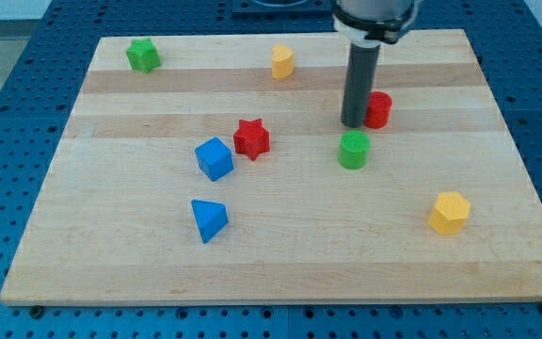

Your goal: Place the red circle parallel to the heart

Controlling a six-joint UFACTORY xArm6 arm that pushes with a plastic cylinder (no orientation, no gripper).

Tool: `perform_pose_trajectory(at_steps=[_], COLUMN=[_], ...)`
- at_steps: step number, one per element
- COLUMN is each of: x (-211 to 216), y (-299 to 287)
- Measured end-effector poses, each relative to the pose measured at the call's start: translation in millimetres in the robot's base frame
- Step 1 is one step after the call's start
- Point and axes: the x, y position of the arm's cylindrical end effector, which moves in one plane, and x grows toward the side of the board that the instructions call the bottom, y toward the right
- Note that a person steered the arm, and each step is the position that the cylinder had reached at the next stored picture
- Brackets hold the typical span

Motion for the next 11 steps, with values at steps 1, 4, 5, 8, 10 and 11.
perform_pose_trajectory(at_steps=[1, 4, 5, 8, 10, 11], x=[5, -27, 6, -23, -46, -52], y=[25, 70, 81, 33, 13, 15])
